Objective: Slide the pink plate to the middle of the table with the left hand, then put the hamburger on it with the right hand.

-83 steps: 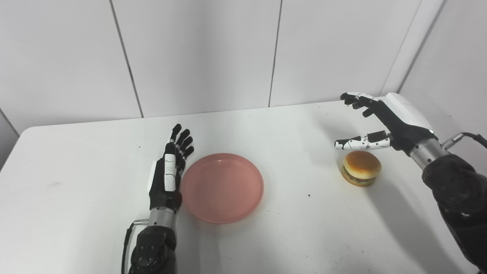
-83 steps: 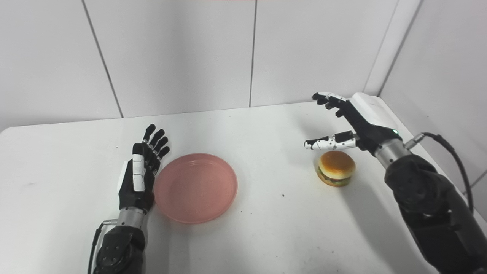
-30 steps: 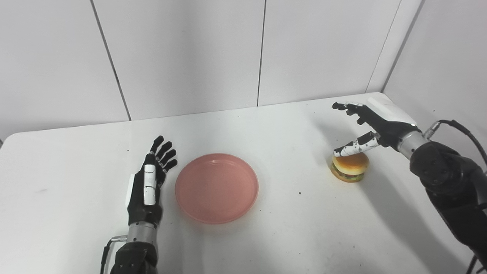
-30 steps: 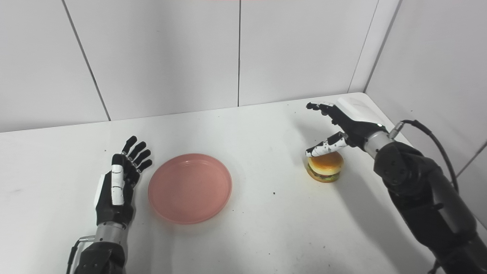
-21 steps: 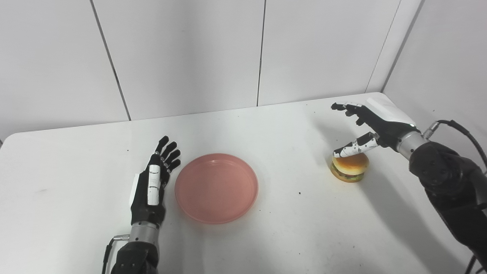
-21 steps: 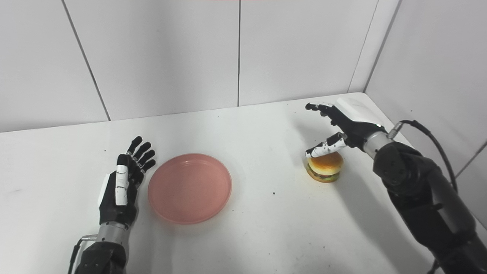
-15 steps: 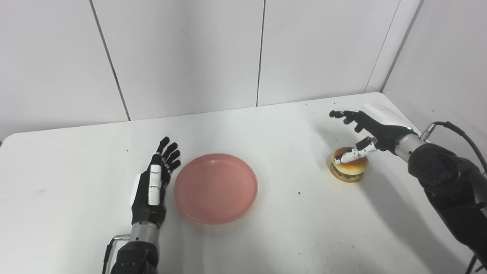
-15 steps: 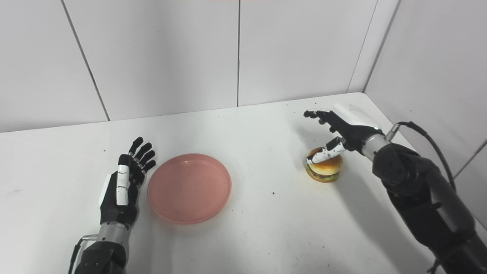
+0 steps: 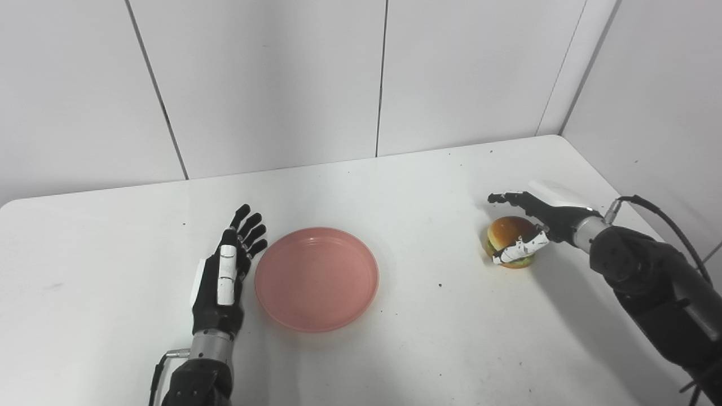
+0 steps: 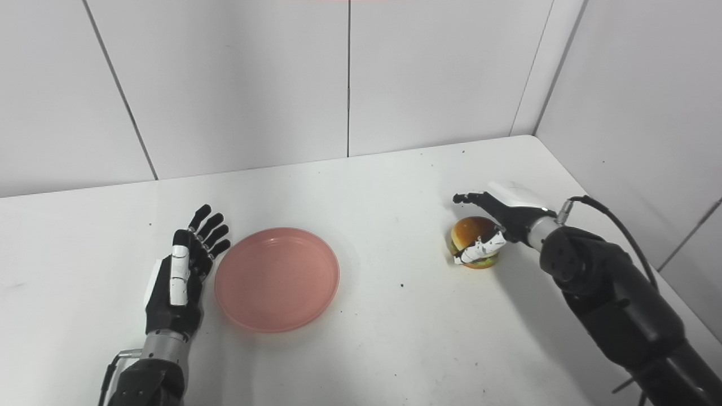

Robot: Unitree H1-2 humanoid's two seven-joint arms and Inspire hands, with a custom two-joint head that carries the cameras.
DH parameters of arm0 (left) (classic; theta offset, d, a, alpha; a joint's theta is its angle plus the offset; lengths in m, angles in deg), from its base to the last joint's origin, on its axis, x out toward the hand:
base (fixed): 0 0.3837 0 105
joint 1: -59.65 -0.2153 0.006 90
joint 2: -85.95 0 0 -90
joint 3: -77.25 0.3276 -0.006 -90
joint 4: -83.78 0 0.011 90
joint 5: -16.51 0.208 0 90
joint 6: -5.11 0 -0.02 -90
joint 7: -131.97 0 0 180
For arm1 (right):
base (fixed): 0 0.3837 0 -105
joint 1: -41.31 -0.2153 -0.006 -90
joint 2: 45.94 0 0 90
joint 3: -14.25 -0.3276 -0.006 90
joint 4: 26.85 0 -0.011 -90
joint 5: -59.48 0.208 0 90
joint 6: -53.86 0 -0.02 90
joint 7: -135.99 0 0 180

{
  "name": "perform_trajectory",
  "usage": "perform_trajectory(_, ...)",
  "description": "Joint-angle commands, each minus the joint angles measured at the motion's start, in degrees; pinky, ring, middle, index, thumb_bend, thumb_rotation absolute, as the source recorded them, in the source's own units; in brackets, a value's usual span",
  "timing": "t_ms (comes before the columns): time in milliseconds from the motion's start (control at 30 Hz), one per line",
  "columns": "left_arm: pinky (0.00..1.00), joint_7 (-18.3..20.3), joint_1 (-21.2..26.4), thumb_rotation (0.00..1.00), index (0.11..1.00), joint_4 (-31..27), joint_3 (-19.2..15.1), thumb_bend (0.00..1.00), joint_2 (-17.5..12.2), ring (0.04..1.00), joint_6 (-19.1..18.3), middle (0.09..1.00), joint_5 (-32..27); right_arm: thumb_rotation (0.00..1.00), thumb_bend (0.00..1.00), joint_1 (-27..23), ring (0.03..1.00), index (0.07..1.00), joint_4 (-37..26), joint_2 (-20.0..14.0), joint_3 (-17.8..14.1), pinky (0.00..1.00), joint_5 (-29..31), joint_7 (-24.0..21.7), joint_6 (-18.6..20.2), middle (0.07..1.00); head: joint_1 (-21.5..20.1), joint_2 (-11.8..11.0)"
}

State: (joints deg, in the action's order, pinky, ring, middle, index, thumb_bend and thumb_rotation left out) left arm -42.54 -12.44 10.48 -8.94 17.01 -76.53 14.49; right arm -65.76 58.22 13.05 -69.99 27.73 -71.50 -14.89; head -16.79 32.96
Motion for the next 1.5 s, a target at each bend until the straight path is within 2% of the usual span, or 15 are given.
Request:
perform_trajectory(0,0.83,-0.2,-2.3,1.0,0.892,1.0,0.3,0.78,0.2,0.879,0.5,0.897,0.1,0.32,0.96,-2.0,0.886,0.852,-0.1,-1.3,-0.5,0.8,-0.4,1.8,-2.7,0.889,0.0,0.1)
perform_trajectory(167,0.87,0.1,-2.5,1.0,0.895,0.8,0.5,0.77,0.2,0.884,0.5,0.899,-0.1,0.32,0.95,-2.5,0.863,0.859,0.4,-1.0,0.8,0.74,-1.3,1.8,-3.3,0.889,0.2,0.2)
perform_trajectory(300,0.86,-0.3,-2.6,1.0,0.889,0.4,0.5,0.77,0.3,0.88,0.3,0.895,0.1,0.15,0.89,-2.3,0.75,0.8,1.5,0.6,0.2,0.65,-1.6,5.4,-5.1,0.817,0.2,0.3)
perform_trajectory(367,0.86,-0.1,-2.6,1.0,0.893,0.2,0.6,0.77,0.2,0.886,0.2,0.898,-0.1,0.06,0.83,-2.2,0.657,0.744,2.0,1.1,-0.7,0.59,-0.5,6.5,-6.0,0.746,0.1,0.3)
perform_trajectory(433,0.86,-0.2,-2.6,1.0,0.894,0.4,0.5,0.78,0.3,0.885,0.3,0.897,-0.2,0.01,0.79,-2.0,0.576,0.668,2.8,1.3,-1.2,0.54,-0.4,8.2,-7.5,0.657,0.1,0.3)
perform_trajectory(467,0.85,-0.2,-2.6,1.0,0.893,0.5,0.5,0.78,0.3,0.883,0.5,0.895,-0.1,0.01,0.66,-2.0,0.527,0.594,3.0,1.3,-1.3,0.49,-0.5,8.8,-8.0,0.565,0.1,0.3)
perform_trajectory(500,0.85,-0.2,-2.6,1.0,0.892,0.5,0.6,0.78,0.2,0.882,0.5,0.894,-0.1,0.0,0.6,-1.9,0.503,0.556,2.8,1.8,-1.8,0.46,-0.7,10.0,-8.2,0.518,0.2,0.2)
perform_trajectory(567,0.86,-0.1,-2.6,1.0,0.895,0.6,0.6,0.77,0.2,0.884,0.4,0.897,0.0,0.0,0.53,-1.7,0.433,0.531,2.1,2.4,-2.4,0.47,-1.0,11.6,-8.2,0.483,0.2,0.2)
perform_trajectory(633,0.85,-0.2,-2.5,1.0,0.894,0.6,0.6,0.77,0.3,0.883,0.5,0.897,0.0,0.0,0.52,-1.6,0.406,0.524,1.4,2.8,-2.9,0.38,-1.2,12.4,-8.0,0.487,0.3,0.2)
perform_trajectory(800,0.85,-0.3,-2.5,1.0,0.89,0.8,0.5,0.77,0.5,0.883,0.5,0.897,-0.1,0.0,0.52,-1.8,0.395,0.523,-0.1,3.2,-3.5,0.33,-1.3,12.6,-7.5,0.485,0.6,0.3)
perform_trajectory(1133,0.87,-0.3,-2.7,1.0,0.897,1.4,1.2,0.77,0.5,0.888,1.4,0.905,0.4,0.0,0.52,-2.7,0.391,0.523,-5.0,4.0,-3.5,0.29,-1.0,11.4,-7.1,0.479,2.8,0.4)
perform_trajectory(1200,0.87,-0.7,-2.7,1.0,0.897,1.2,1.3,0.78,0.7,0.885,1.1,0.903,0.7,0.0,0.52,-3.8,0.387,0.527,-6.6,5.1,-3.1,0.29,-1.1,11.5,-7.2,0.475,2.8,0.4)
perform_trajectory(1267,0.87,-1.0,-2.7,1.0,0.895,1.3,1.3,0.78,0.8,0.879,1.3,0.9,0.9,0.0,0.52,-4.8,0.404,0.521,-7.6,6.3,-2.4,0.34,-1.3,12.0,-8.6,0.481,2.8,0.3)
perform_trajectory(1333,0.87,-1.1,-2.7,1.0,0.896,1.5,1.3,0.78,1.0,0.88,1.5,0.9,1.1,0.0,0.52,-6.0,0.419,0.517,-8.5,7.5,-1.6,0.38,-1.4,11.3,-8.7,0.485,3.2,0.5)
perform_trajectory(1467,0.86,-1.9,-2.7,1.0,0.892,1.6,1.2,0.77,1.5,0.876,1.9,0.897,1.4,0.0,0.52,-9.0,0.424,0.517,-10.6,10.2,0.8,0.39,-1.2,9.6,-8.9,0.491,3.7,0.6)
